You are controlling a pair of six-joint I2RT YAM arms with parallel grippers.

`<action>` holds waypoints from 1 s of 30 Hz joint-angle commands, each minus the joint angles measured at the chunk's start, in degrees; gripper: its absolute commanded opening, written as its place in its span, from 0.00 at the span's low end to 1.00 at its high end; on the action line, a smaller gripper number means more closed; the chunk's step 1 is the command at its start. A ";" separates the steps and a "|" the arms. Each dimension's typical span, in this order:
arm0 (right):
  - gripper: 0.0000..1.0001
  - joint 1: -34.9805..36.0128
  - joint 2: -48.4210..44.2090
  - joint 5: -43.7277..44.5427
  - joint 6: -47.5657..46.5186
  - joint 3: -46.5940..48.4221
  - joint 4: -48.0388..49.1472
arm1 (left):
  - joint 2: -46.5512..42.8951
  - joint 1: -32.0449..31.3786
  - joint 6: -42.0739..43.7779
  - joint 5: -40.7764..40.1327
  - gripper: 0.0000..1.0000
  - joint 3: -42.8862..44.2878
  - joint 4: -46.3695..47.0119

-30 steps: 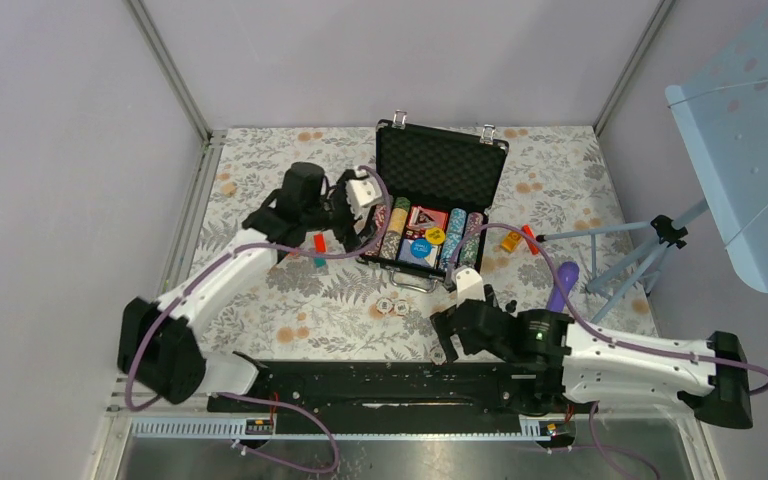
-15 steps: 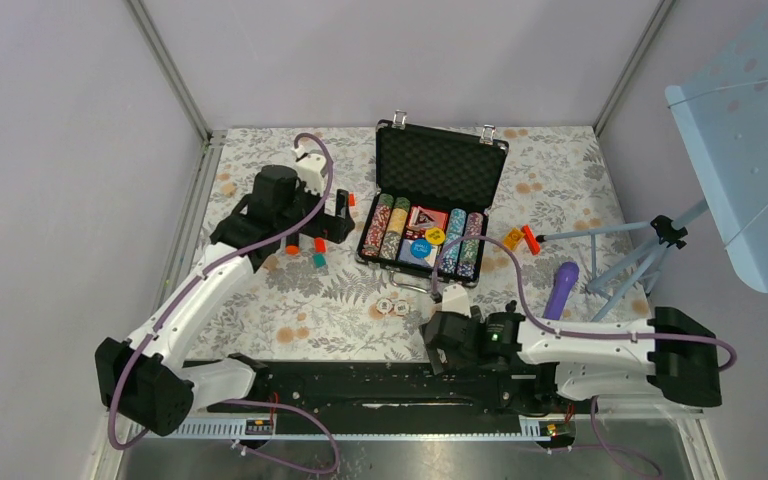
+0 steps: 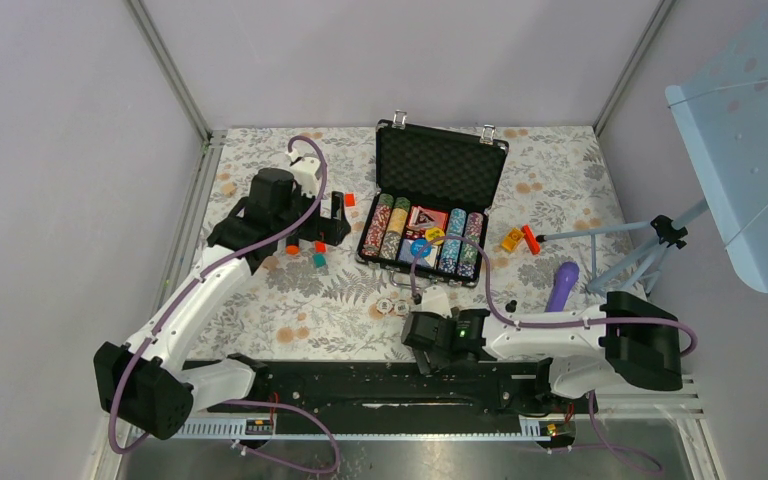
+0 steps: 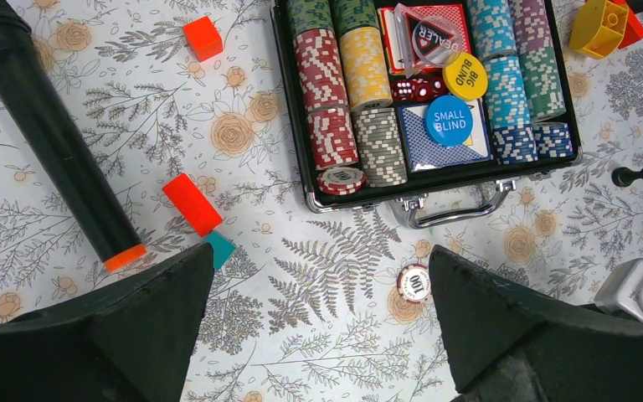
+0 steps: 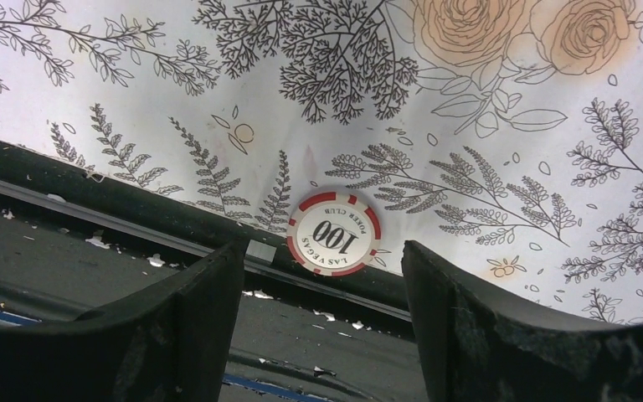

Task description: Pack up texas hold em set

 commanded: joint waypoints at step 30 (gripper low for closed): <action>0.43 0.55 2.80 0.57 -3.81 1.78 1.14 | -0.11 0.35 -0.76 1.70 0.99 0.16 0.88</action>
